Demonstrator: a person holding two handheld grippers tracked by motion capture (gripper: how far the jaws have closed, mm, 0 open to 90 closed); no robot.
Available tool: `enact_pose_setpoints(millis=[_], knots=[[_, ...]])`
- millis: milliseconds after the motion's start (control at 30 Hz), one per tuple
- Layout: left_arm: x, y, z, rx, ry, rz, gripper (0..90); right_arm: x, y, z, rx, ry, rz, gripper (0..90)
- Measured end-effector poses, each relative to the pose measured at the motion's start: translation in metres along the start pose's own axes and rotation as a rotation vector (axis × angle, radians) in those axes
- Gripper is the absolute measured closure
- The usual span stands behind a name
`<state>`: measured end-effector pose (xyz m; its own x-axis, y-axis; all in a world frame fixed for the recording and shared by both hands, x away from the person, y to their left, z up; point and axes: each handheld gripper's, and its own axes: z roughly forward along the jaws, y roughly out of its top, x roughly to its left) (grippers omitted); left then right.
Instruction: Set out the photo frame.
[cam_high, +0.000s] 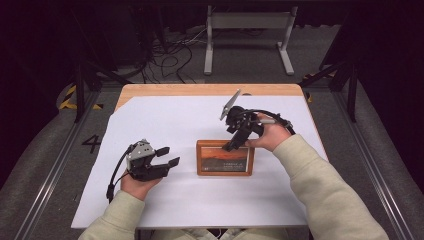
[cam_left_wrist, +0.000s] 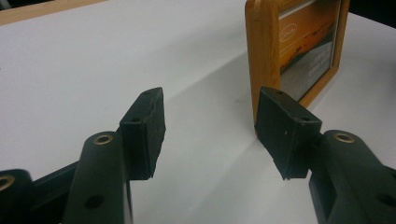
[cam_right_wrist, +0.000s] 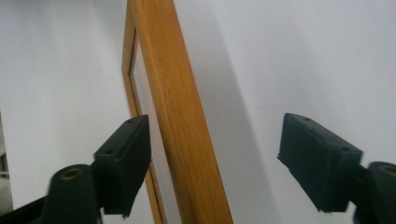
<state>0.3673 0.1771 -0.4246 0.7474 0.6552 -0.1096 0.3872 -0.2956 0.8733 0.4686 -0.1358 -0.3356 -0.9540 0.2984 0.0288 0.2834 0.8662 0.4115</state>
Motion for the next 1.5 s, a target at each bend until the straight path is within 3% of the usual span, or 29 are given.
enact_pose_setpoints(millis=[167,233,400,600,700,1000,1100,1500], knots=[[-0.001,0.000,0.000,-0.001,0.002,-0.004,42.1,0.004,-0.020,-0.019,-0.056,-0.069,0.065,11.7],[-0.002,0.001,0.001,-0.002,0.008,-0.001,41.3,0.008,-0.035,-0.032,-0.110,-0.096,0.097,10.3],[-0.003,0.002,0.002,-0.002,0.009,0.004,40.4,0.012,-0.056,-0.047,-0.178,-0.112,0.145,4.7],[-0.003,0.003,0.003,-0.002,0.010,0.004,38.6,0.020,-0.079,-0.061,-0.249,-0.113,0.150,2.8],[-0.004,0.003,0.003,-0.006,0.009,0.000,38.2,0.026,-0.093,-0.065,-0.277,-0.164,0.169,2.9],[-0.004,-0.001,0.000,0.000,0.017,0.014,33.6,0.039,-0.126,-0.065,-0.403,-0.287,0.194,1.7],[-0.003,-0.002,-0.005,-0.007,0.020,0.013,31.6,0.046,-0.136,-0.058,-0.453,-0.348,0.220,1.7],[-0.003,-0.006,-0.009,0.009,0.029,0.028,28.7,0.047,-0.174,-0.031,-0.558,-0.358,0.295,1.7]])
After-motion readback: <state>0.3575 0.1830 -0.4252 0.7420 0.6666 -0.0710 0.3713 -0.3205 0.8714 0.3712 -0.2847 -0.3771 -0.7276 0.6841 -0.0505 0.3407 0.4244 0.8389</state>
